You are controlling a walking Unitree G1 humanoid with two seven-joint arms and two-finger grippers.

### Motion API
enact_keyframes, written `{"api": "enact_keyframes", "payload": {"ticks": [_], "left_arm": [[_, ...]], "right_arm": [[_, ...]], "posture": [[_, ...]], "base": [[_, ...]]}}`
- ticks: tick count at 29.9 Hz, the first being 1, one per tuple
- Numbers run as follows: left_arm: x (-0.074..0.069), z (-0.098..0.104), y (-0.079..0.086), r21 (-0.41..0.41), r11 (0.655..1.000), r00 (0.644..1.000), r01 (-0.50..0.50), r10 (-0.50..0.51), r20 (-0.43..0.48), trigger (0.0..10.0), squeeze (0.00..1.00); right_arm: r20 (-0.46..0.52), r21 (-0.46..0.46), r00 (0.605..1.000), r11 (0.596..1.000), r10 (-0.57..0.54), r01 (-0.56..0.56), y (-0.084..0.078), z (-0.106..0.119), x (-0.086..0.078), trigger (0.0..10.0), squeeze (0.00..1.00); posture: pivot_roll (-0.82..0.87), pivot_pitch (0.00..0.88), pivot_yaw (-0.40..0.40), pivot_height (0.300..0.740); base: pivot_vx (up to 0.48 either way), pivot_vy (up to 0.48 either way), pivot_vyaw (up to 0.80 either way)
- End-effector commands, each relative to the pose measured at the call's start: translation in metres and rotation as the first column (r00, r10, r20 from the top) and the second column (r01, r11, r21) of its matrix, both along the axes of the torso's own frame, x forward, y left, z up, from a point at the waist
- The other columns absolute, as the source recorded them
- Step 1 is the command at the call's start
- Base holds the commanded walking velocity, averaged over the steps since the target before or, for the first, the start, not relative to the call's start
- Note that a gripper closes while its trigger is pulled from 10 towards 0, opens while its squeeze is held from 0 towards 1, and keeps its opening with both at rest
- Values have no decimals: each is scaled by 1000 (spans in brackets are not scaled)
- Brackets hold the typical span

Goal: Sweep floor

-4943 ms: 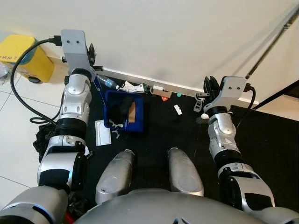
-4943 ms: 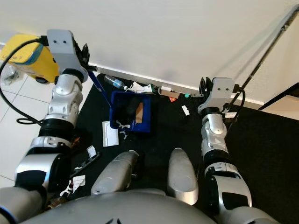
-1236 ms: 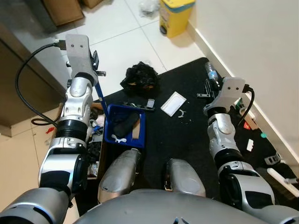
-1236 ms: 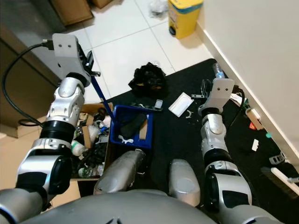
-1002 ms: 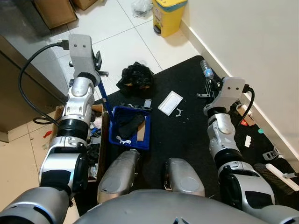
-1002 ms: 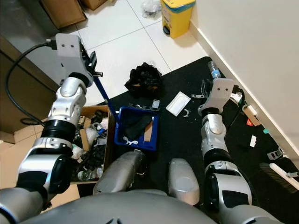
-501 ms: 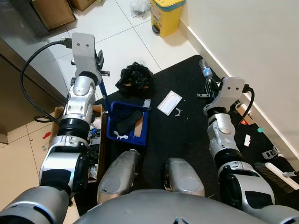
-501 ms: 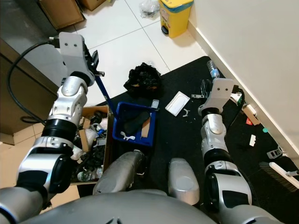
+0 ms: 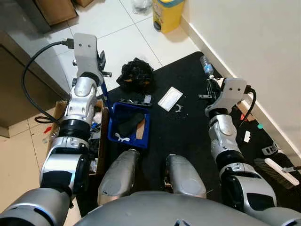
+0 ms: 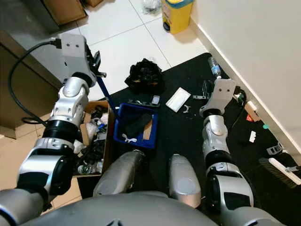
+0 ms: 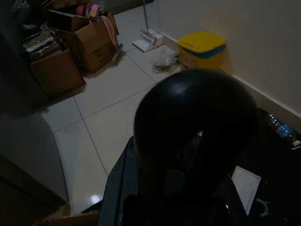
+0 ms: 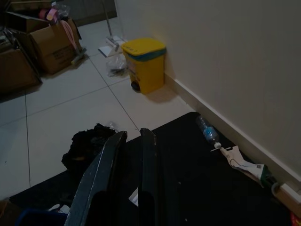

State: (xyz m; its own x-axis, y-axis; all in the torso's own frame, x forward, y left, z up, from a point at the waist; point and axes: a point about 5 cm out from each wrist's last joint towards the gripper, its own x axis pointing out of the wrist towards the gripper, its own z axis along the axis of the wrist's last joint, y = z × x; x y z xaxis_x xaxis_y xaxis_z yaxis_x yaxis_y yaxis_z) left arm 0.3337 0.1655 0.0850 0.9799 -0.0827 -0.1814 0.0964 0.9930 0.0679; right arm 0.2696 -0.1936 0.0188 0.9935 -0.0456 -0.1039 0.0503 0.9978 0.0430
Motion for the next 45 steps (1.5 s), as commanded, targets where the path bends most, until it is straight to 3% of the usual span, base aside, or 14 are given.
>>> {"api": "enact_keyframes", "payload": {"ticks": [1, 45], "left_arm": [[4, 12, 0, 2, 1000, 998, 7, -7, 61, 10000, 0], [4, 11, -1, -1, 1000, 998, 6, -6, 56, 10000, 0]], "right_arm": [[-17, 6, 1000, 1000, 2, -1, 2, -3, -2, 10000, 0], [-30, -1, 1000, 1000, -1, 1, 2, -5, -2, 10000, 0]], "posture": [[54, 0, 49, 740], [51, 0, 49, 740]], "base": [[-330, 0, 0], [-312, 0, 0]]}}
